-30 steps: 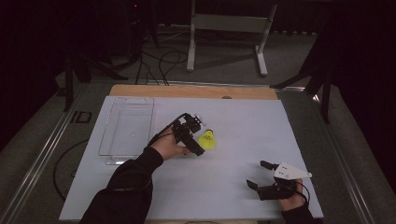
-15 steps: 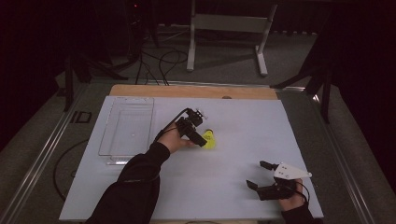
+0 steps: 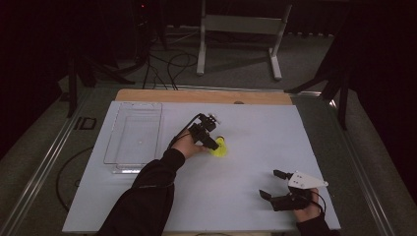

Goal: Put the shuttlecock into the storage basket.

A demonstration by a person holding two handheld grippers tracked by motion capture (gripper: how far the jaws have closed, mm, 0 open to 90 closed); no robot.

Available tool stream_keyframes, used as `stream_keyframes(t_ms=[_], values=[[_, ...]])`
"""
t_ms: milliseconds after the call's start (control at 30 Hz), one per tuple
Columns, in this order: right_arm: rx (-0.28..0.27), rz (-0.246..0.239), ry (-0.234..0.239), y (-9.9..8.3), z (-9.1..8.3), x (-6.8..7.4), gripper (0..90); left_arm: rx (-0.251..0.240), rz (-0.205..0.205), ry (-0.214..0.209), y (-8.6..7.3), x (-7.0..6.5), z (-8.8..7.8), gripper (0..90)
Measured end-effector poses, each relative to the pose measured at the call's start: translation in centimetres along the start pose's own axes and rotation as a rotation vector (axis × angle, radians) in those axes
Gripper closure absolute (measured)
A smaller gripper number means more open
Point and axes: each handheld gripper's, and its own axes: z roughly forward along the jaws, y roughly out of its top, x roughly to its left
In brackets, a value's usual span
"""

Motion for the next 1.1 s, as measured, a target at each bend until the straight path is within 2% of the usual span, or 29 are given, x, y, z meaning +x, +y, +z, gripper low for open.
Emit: stream_keyframes(t_ms=[333,400,567,767,833,900,933,1100], values=[[-0.003,0.000,0.000,0.0,0.0,0.0,8.3,0.047,-0.036,-0.018,0.5,-0.3,1.2,68.3],[-0.002,0.000,0.001,0.0,0.0,0.0,8.3,0.057,-0.032,-0.023,0.6,-0.4,1.3,76.2],[-0.001,-0.002,0.001,0.0,0.0,0.0,8.3,0.075,-0.041,-0.027,0.7,-0.4,1.5,88.5],[-0.001,0.000,0.001,0.0,0.0,0.0,8.3,0.076,-0.024,-0.005,1.0,-0.8,1.1,89.9],[-0.002,0.001,0.001,0.0,0.0,0.0,8.3,0.080,-0.018,-0.016,1.1,-0.9,0.9,90.0],[-0.003,0.000,0.000,0.0,0.0,0.0,8.3,0.092,-0.008,-0.006,1.1,-1.0,0.7,90.0],[-0.003,-0.002,-0.001,0.0,0.0,0.0,8.3,0.086,-0.009,-0.016,1.1,-0.9,0.5,90.0],[-0.001,-0.001,-0.002,0.0,0.0,0.0,8.3,0.079,-0.004,-0.006,1.0,-1.0,-0.3,90.0]])
